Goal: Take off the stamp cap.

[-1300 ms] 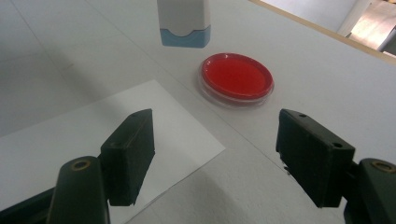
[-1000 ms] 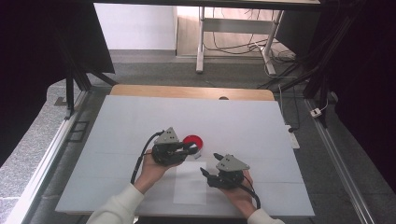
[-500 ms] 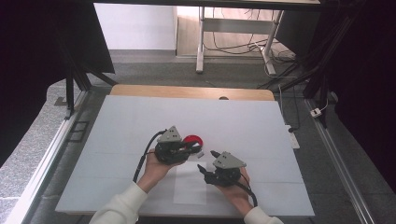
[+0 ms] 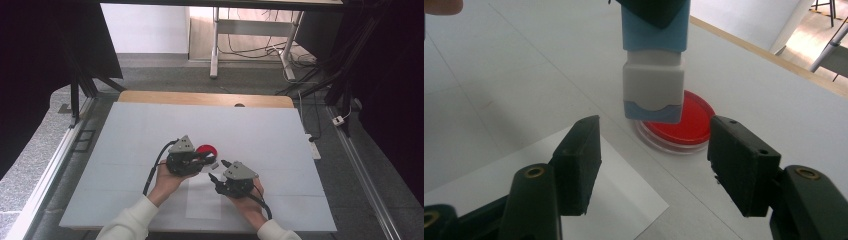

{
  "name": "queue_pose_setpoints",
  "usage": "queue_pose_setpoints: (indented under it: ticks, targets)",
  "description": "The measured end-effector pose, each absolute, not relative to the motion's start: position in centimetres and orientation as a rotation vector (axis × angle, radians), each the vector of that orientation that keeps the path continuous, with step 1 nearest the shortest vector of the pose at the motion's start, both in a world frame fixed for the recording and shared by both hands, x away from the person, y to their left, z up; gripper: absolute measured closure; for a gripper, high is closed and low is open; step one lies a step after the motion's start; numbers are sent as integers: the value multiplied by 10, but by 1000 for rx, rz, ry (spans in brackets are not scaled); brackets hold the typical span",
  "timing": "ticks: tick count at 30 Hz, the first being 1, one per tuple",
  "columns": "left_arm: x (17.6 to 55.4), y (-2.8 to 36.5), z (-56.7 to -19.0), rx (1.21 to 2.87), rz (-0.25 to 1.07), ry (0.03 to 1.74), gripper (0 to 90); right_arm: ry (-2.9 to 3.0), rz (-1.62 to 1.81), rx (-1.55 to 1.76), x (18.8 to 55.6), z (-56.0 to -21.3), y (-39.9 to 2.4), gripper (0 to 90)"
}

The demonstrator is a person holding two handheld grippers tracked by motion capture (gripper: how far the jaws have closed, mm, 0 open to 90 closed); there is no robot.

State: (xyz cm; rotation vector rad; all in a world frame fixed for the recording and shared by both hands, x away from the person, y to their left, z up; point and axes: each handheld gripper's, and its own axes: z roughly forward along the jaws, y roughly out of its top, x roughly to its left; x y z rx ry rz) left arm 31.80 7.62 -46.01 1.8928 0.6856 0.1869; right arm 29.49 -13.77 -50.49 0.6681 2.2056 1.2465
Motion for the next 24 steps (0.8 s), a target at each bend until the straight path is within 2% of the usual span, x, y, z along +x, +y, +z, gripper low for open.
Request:
queue_pose_setpoints:
  ticks: [24]
  targets:
    - [319, 72, -465, 1894, 188, 692, 750, 2200, 1215, 655, 297, -507, -131, 499]
